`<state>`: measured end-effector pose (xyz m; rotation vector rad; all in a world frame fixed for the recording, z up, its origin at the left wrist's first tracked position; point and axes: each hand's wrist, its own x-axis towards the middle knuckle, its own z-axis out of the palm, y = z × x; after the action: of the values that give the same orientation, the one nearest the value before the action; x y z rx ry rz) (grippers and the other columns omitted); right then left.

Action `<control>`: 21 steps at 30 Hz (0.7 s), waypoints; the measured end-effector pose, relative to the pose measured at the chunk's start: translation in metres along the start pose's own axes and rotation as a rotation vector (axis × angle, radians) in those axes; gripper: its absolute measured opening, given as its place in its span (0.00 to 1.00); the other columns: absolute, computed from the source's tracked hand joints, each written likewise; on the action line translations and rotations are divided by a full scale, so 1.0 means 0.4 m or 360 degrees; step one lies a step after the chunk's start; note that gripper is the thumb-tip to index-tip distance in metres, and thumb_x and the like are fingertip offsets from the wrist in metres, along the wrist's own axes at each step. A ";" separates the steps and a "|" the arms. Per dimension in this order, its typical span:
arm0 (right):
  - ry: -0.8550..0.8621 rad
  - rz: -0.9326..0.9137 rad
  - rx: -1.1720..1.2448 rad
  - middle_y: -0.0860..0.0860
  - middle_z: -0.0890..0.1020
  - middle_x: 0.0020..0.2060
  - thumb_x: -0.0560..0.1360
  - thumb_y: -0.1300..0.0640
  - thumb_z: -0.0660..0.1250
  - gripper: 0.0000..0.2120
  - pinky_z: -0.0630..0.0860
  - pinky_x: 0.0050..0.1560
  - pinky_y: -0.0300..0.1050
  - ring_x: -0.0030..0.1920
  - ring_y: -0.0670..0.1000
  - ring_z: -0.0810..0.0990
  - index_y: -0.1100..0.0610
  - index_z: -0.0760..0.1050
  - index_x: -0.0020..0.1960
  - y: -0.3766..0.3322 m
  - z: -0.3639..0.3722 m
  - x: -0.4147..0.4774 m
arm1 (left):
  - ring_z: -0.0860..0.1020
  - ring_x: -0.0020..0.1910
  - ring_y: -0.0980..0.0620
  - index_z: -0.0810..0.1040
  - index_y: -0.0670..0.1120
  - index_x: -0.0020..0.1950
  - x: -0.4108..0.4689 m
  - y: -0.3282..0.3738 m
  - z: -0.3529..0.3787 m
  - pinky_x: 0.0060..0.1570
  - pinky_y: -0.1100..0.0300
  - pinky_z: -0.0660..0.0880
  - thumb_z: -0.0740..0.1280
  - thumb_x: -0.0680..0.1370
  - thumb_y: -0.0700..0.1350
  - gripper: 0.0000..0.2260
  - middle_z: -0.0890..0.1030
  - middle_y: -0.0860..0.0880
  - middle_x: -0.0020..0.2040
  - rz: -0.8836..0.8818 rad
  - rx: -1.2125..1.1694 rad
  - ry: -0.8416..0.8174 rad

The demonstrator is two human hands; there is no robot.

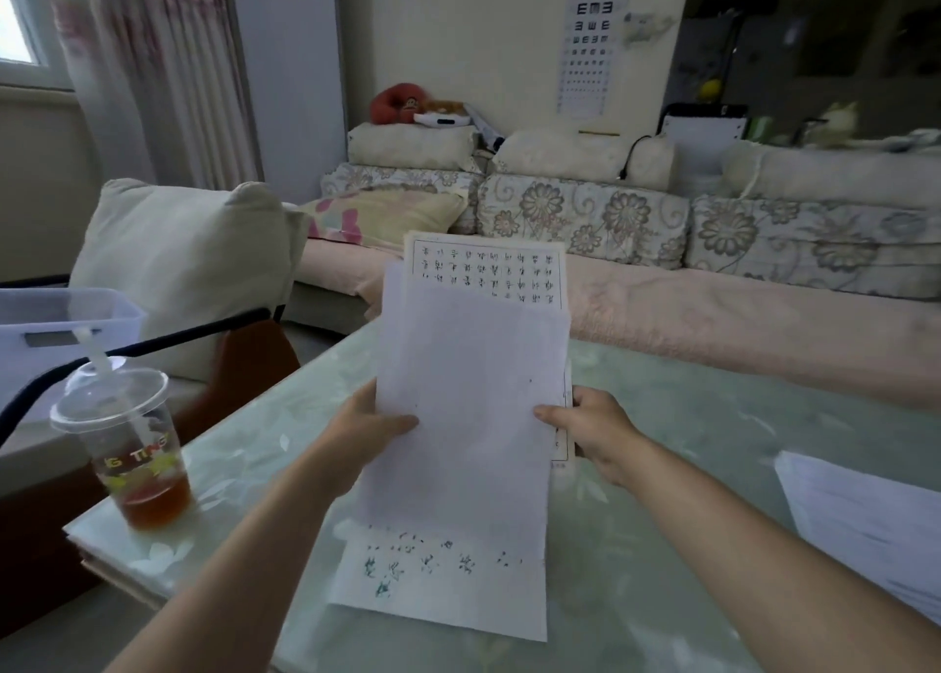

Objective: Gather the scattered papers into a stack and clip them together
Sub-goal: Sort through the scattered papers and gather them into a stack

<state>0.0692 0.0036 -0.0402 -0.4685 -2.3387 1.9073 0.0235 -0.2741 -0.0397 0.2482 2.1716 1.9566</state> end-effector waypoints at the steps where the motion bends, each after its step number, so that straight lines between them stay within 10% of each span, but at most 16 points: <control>1: 0.0054 -0.0043 -0.0006 0.51 0.87 0.46 0.72 0.58 0.75 0.08 0.81 0.56 0.58 0.47 0.55 0.86 0.56 0.83 0.51 -0.012 -0.025 -0.020 | 0.82 0.53 0.43 0.75 0.49 0.65 -0.003 0.015 0.028 0.57 0.40 0.77 0.70 0.74 0.33 0.21 0.83 0.46 0.56 0.0049 -0.0021 -0.0017; 10: 0.0643 -0.0675 -0.0008 0.41 0.82 0.28 0.74 0.63 0.72 0.10 0.72 0.32 0.31 0.28 0.39 0.78 0.54 0.80 0.36 -0.108 -0.233 -0.178 | 0.83 0.48 0.51 0.78 0.52 0.58 -0.061 0.187 0.300 0.45 0.55 0.80 0.71 0.76 0.41 0.13 0.84 0.53 0.51 0.0478 -0.0260 0.0138; 21: 0.0602 -0.0677 -0.0078 0.46 0.85 0.49 0.76 0.62 0.70 0.11 0.79 0.47 0.43 0.48 0.45 0.84 0.52 0.78 0.57 -0.092 -0.353 -0.252 | 0.83 0.43 0.54 0.77 0.51 0.52 -0.123 0.246 0.455 0.42 0.53 0.82 0.74 0.73 0.43 0.11 0.83 0.50 0.46 0.0645 -0.0243 0.0308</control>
<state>0.1949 0.1008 0.0388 -0.2741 -2.0403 1.4311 0.1176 -0.1021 0.0424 0.5297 2.2065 2.4433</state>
